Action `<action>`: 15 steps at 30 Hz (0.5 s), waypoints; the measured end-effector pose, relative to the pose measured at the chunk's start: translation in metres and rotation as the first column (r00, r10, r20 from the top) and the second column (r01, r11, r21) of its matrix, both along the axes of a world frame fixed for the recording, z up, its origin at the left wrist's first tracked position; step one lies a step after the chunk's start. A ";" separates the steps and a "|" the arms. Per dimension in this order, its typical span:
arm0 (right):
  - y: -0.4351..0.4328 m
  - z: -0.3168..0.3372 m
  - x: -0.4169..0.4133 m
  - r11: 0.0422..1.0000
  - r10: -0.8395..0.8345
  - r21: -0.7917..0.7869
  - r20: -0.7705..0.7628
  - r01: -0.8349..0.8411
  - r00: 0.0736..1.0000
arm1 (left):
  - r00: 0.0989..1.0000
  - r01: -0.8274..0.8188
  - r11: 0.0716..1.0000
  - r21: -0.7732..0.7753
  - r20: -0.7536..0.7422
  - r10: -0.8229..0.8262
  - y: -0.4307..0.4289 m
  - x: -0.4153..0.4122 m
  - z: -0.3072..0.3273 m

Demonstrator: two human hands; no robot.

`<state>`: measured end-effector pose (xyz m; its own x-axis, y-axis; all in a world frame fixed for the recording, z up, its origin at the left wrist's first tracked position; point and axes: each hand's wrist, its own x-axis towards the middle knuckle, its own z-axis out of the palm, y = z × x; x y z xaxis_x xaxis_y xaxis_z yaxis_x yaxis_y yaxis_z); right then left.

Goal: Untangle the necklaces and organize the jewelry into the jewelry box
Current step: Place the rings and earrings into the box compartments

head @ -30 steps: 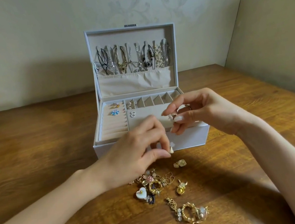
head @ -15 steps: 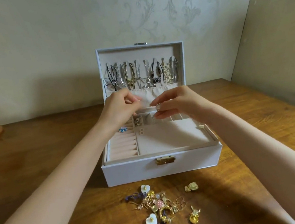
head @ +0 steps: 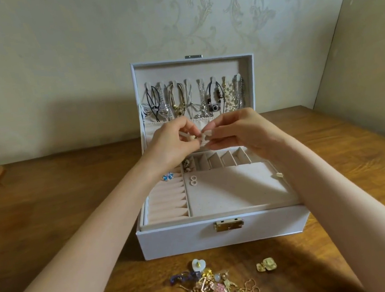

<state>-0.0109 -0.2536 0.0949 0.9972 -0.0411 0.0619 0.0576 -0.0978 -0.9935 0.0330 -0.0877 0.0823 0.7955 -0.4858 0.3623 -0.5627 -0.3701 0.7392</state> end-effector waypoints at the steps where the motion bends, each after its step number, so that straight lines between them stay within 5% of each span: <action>1: -0.001 0.001 -0.001 0.998 0.021 0.055 -0.013 -0.020 1.000 | 1.000 0.009 1.000 -0.001 0.011 -0.009 0.000 -0.001 0.000; 7: -0.002 0.001 -0.002 0.986 0.072 0.152 -0.026 -0.067 0.997 | 0.999 0.000 0.999 -0.035 0.037 0.002 0.002 0.000 -0.001; 15: 0.000 0.002 -0.004 0.999 0.035 -0.013 0.093 -0.034 0.995 | 0.991 -0.044 0.997 -0.070 0.123 0.053 0.001 -0.002 0.001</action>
